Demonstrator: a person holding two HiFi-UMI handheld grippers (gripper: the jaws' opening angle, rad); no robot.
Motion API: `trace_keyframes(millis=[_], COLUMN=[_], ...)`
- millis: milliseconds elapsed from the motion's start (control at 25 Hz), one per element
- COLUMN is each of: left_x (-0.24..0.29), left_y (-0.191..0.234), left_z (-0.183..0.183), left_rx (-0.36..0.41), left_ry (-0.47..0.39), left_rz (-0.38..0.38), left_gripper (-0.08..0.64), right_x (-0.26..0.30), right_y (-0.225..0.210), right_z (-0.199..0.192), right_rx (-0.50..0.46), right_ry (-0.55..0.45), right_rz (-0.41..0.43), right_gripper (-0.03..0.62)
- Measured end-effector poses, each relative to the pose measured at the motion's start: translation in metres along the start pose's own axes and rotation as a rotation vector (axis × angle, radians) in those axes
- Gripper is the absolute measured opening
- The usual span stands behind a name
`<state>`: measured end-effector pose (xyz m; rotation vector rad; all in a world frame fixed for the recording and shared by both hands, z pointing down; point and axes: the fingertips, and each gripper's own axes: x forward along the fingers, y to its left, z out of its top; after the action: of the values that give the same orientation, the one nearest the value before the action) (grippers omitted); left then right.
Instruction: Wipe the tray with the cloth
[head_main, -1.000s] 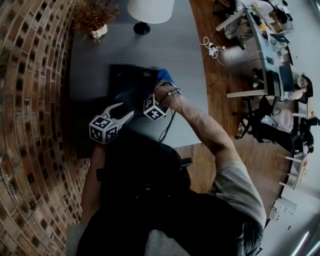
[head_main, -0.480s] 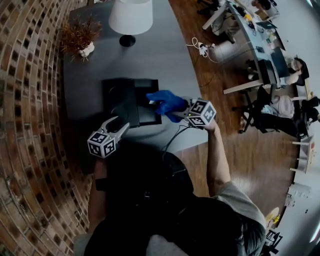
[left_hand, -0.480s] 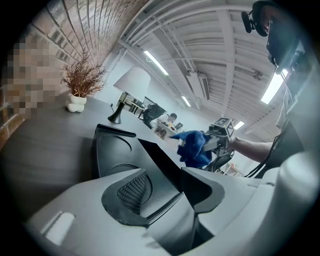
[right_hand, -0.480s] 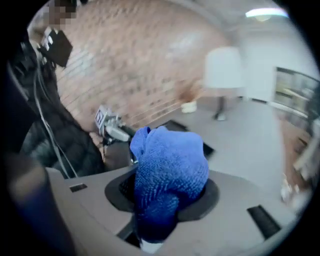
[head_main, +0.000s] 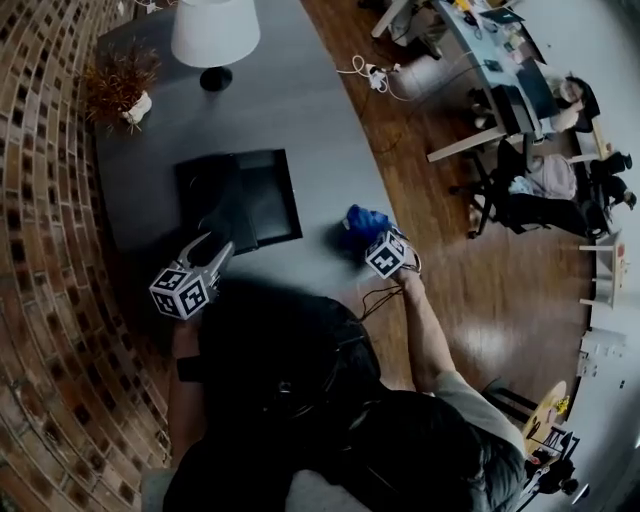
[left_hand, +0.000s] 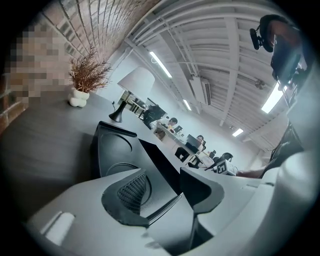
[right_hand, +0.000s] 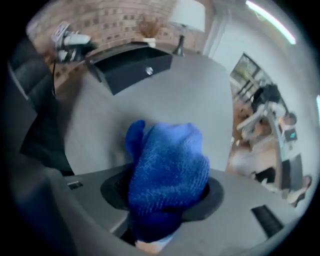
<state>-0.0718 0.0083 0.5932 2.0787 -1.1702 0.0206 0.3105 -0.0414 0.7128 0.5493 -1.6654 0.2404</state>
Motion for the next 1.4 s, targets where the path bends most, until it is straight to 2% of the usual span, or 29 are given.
trace_keyframes(millis=[40, 80, 120, 240, 320, 360, 440, 480, 560, 680, 720, 840, 960, 1160, 1240, 1320, 1400], left_x=[0.0, 0.001, 0.001, -0.007, -0.021, -0.027, -0.036, -0.038, -0.036, -0.022, -0.018, -0.006, 0.007, 0.008, 0.011, 0.015, 0.021], left_y=[-0.001, -0.003, -0.004, -0.003, 0.01, 0.02, 0.044, 0.055, 0.072, 0.086, 0.088, 0.088, 0.086, 0.085, 0.085, 0.088, 0.092], left_z=[0.001, 0.003, 0.007, 0.022, 0.036, 0.043, 0.053, 0.054, 0.051, 0.038, 0.031, 0.022, 0.028, 0.026, 0.028, 0.032, 0.037], left_rx=[-0.01, -0.022, -0.033, -0.048, -0.052, -0.054, -0.063, -0.073, -0.093, -0.139, -0.161, -0.21, -0.209, -0.214, -0.2, -0.177, -0.145], left_ry=[-0.004, -0.012, -0.025, -0.094, -0.155, -0.184, -0.223, -0.227, -0.202, -0.123, -0.099, -0.064, -0.076, -0.083, -0.072, -0.045, -0.004], left_rz=[-0.009, -0.022, -0.037, -0.051, -0.015, 0.018, 0.092, 0.123, 0.157, 0.152, 0.144, 0.107, 0.091, 0.106, 0.117, 0.12, 0.097], left_gripper=[0.202, 0.208, 0.226, 0.241, 0.242, 0.242, 0.242, 0.247, 0.266, 0.318, 0.327, 0.328, 0.333, 0.336, 0.348, 0.367, 0.367], right_x=[-0.004, -0.016, -0.033, -0.102, -0.138, -0.147, -0.137, -0.118, -0.073, -0.031, -0.025, -0.024, -0.035, -0.041, -0.042, -0.041, -0.046], right_y=[0.001, -0.003, -0.009, -0.03, -0.034, -0.031, -0.012, 0.003, 0.034, 0.071, 0.078, 0.08, 0.086, 0.144, 0.163, 0.173, 0.182], right_z=[-0.003, -0.003, 0.0, 0.033, 0.08, 0.109, 0.165, 0.183, 0.206, 0.23, 0.236, 0.244, 0.262, 0.295, 0.309, 0.31, 0.306], right_rx=[-0.025, -0.048, -0.074, -0.14, -0.108, -0.074, -0.01, 0.003, 0.006, 0.057, 0.066, 0.05, 0.022, -0.021, -0.043, -0.073, -0.074], right_ry=[0.02, 0.035, 0.041, -0.014, -0.169, -0.282, -0.472, -0.512, -0.49, -0.426, -0.414, -0.381, -0.407, -0.441, -0.444, -0.429, -0.422], right_rz=[-0.022, -0.034, -0.042, -0.081, -0.065, -0.021, 0.122, 0.198, 0.332, 0.537, 0.577, 0.623, 0.689, 0.774, 0.766, 0.736, 0.752], right_gripper=[0.246, 0.319, 0.364, 0.365, 0.364, 0.364, 0.335, 0.319, 0.319, 0.319, 0.326, 0.313, 0.311, 0.311, 0.326, 0.311, 0.313])
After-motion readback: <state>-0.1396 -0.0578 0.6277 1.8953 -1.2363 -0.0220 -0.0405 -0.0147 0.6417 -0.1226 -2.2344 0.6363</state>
